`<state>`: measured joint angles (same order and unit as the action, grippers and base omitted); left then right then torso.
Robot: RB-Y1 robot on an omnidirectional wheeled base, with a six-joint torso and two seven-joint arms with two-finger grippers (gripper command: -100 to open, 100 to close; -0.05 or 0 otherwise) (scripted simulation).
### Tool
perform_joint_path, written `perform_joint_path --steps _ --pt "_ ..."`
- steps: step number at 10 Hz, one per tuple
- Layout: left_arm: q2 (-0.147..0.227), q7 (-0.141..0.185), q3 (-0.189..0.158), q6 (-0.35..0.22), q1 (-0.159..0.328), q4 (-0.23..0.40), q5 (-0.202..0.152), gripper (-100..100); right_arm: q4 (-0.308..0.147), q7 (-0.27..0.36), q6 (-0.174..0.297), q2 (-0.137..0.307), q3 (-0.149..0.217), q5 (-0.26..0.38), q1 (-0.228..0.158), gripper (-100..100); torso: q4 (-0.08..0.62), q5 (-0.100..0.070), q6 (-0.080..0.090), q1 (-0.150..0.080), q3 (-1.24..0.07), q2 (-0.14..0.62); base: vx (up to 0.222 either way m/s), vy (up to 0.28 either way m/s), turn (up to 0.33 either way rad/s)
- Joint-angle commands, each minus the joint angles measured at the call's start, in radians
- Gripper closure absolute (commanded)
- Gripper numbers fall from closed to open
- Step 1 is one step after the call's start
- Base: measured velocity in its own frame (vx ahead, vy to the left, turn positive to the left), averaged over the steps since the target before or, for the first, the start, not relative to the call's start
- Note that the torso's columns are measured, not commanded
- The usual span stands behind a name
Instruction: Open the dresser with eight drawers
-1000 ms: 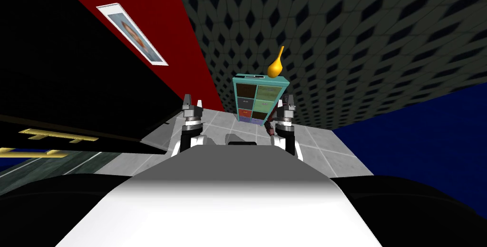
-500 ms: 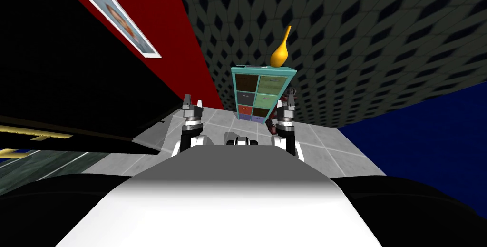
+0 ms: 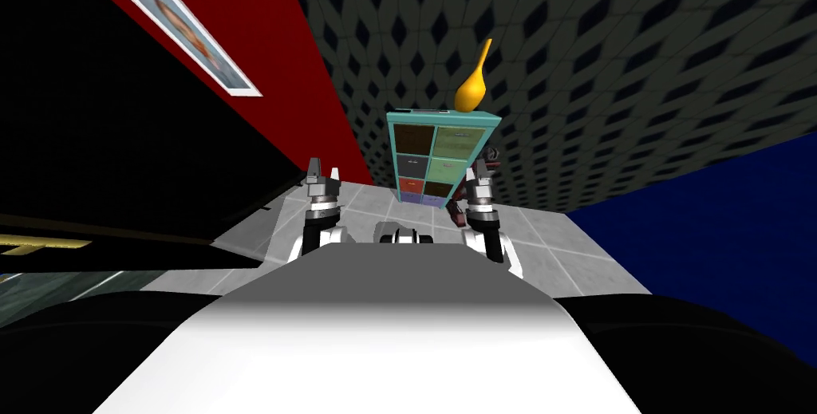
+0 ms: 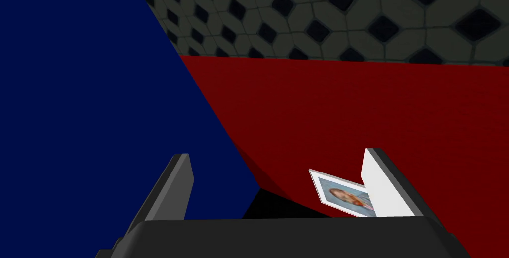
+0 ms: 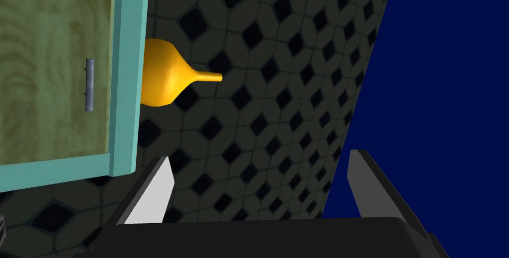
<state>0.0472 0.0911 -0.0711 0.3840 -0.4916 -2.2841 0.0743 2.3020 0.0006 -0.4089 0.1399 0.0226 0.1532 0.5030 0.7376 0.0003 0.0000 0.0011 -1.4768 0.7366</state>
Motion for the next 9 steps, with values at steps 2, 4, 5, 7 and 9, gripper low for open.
perform_joint_path --steps 2,4,5,7,9 --pt "0.000 0.000 0.000 0.000 0.000 0.000 0.000 0 0.018 0.074 0.008 0.059 0.034 0.092 0.016 -100 0.000 0.000 0.000 -0.001 0.000 0.001 0.122 0.056 -0.056" --pt "0.000 0.000 0.000 0.000 0.000 0.000 0.000 0 0.032 0.122 0.014 0.081 0.057 0.153 0.026 -100 0.000 -0.001 0.000 -0.002 0.001 0.001 0.142 0.058 -0.079" --pt "0.000 0.000 0.000 0.000 0.000 0.000 0.000 0 0.039 0.147 0.017 0.091 0.070 0.183 0.032 -100 0.000 0.000 0.000 -0.001 0.000 0.000 0.159 0.080 -0.076" --pt "0.000 0.000 0.000 0.000 0.000 0.000 0.000 0 0.055 0.200 0.023 0.108 0.095 0.244 0.043 -100 0.000 0.000 0.000 0.001 0.001 0.001 0.165 0.114 -0.088" --pt "0.000 0.000 0.000 0.000 0.000 0.000 0.000 0 0.064 0.228 0.026 0.116 0.108 0.290 0.049 -100 0.001 0.000 0.000 -0.002 0.002 0.003 0.108 0.065 -0.060"
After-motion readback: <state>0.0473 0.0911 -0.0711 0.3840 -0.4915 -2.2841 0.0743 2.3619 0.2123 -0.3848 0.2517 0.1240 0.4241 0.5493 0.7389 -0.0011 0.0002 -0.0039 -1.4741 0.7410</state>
